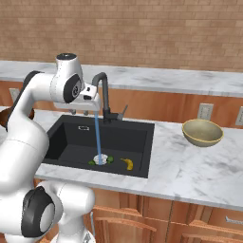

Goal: Pick the avocados from the sink and place them in one bowl. Place the banana in the other bowl. Then turn off the sink faucet.

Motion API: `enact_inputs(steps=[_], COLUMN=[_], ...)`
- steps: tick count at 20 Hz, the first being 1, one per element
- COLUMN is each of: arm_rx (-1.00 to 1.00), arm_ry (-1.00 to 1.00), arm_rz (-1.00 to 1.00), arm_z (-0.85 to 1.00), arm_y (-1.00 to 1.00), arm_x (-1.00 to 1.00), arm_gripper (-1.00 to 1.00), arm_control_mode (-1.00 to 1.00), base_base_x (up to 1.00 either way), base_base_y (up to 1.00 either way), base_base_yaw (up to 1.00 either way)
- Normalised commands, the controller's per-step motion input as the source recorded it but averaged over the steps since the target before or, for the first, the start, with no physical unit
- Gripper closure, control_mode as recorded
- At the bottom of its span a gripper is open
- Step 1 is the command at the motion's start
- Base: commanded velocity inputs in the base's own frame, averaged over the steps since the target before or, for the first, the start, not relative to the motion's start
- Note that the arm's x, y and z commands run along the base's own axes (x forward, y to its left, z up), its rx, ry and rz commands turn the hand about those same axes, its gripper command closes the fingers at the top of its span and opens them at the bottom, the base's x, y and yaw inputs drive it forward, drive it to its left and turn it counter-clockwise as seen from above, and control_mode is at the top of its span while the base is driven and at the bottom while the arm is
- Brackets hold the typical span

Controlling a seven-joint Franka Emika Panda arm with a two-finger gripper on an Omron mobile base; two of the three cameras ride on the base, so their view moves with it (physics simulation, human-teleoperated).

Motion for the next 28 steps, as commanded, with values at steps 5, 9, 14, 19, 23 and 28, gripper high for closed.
enact_inputs(steps=[5, 9, 14, 19, 23, 28], arm_rx=[0.01, 0.01, 0.0, 0.0, 0.0, 0.0], arm_ry=[-0.03, -0.04, -0.01, 0.0, 0.0, 0.0], arm_rz=[0.0, 0.0, 0.0, 0.0, 0.0, 0.0], arm_z=[-0.03, -0.19, -0.28, -0.25, -0.27, -0.3], arm_y=[-0.04, -0.13, -0.14, -0.17, -0.24, -0.24], arm_x=[0.0, 0.0, 0.0, 0.0, 0.0, 0.0], arm_gripper=[-1.0, -1.0, -1.0, -1.0, -1.0, -1.0], arm_control_mode=[-1.0, -1.0, -1.0, -1.0, -1.0, -1.0], base_base_x=[0.0, 0.0, 0.0, 0.0, 0.0, 0.0], base_base_y=[0.0, 0.0, 0.0, 0.0, 0.0, 0.0], base_base_yaw=[0.0, 0.0, 0.0, 0.0, 0.0, 0.0])
